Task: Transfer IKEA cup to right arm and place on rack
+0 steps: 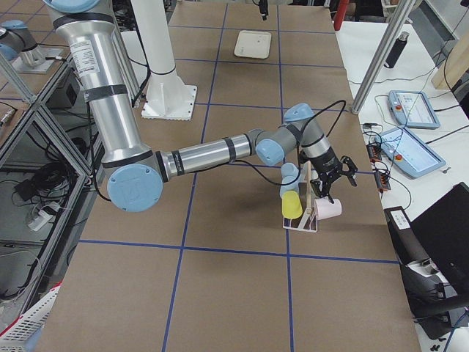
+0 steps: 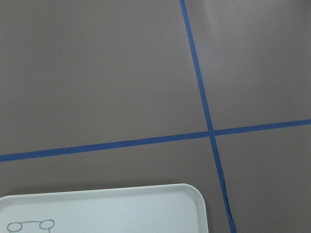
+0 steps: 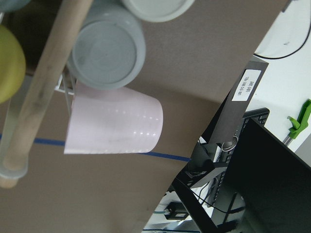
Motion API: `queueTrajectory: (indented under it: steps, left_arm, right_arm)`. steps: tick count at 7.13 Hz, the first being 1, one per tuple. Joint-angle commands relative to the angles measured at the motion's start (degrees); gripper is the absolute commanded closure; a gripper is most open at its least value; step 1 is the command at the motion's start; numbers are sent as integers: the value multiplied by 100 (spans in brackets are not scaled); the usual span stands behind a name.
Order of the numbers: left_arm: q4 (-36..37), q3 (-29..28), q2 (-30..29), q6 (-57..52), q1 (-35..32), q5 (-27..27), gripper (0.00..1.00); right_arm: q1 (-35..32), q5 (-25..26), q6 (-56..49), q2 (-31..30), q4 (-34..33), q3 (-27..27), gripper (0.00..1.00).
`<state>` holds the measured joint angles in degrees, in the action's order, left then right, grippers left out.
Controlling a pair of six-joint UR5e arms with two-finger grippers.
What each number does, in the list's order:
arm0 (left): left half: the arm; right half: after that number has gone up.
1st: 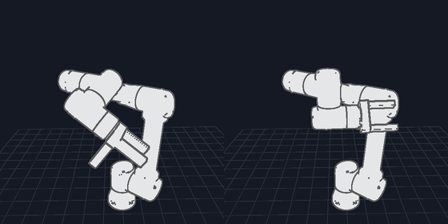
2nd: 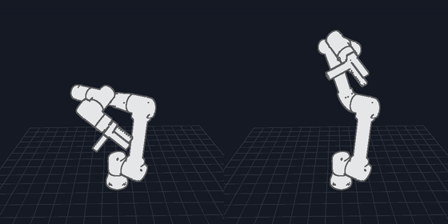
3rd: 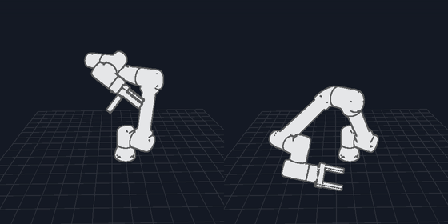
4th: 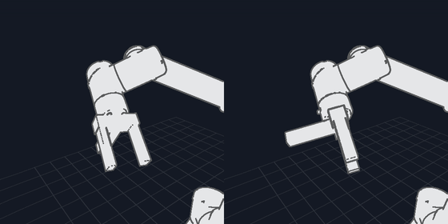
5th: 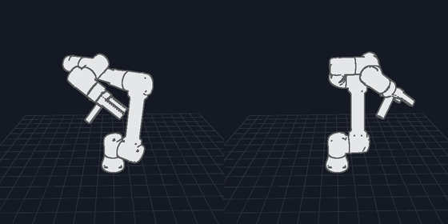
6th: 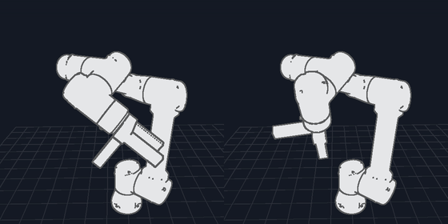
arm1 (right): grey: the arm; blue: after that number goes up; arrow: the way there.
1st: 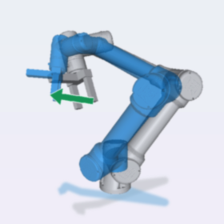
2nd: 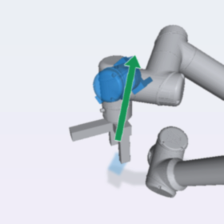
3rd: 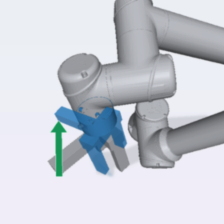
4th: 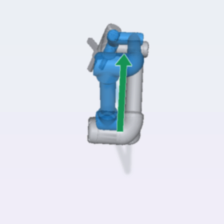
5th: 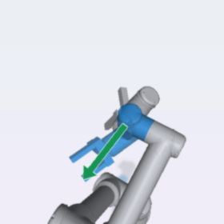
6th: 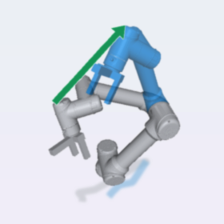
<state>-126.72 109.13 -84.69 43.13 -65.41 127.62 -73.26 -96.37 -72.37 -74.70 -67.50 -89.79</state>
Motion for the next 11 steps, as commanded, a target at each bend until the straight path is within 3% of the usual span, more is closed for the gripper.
queueTrajectory:
  steps: [1, 2, 3, 5, 9, 11]
  left_arm:
    - [59, 20, -21, -85, -181, 0, 0]
    - [199, 20, -21, -521, -400, 17, 0]
    - [818, 64, -30, -1412, -846, 183, 0]
    - [1831, 73, -39, -3111, -1638, 272, 0]
    - [3010, 55, -48, -4802, -2493, 264, 0]
    - [3511, 20, -39, -5357, -2582, 264, 0]
  right_arm:
    - [-109, -409, 1799, -53, -96, -213, 0]
    - [-153, -888, 2083, -27, -558, -406, 1]
    - [-188, -1067, 2669, -71, -998, -782, 1]
    - [-188, -1068, 3262, -88, -1878, -1320, 0]
    - [-460, -1147, 3482, -395, -2048, -1304, 0]
    - [-767, -1768, 4577, -737, -2039, -1296, 0]
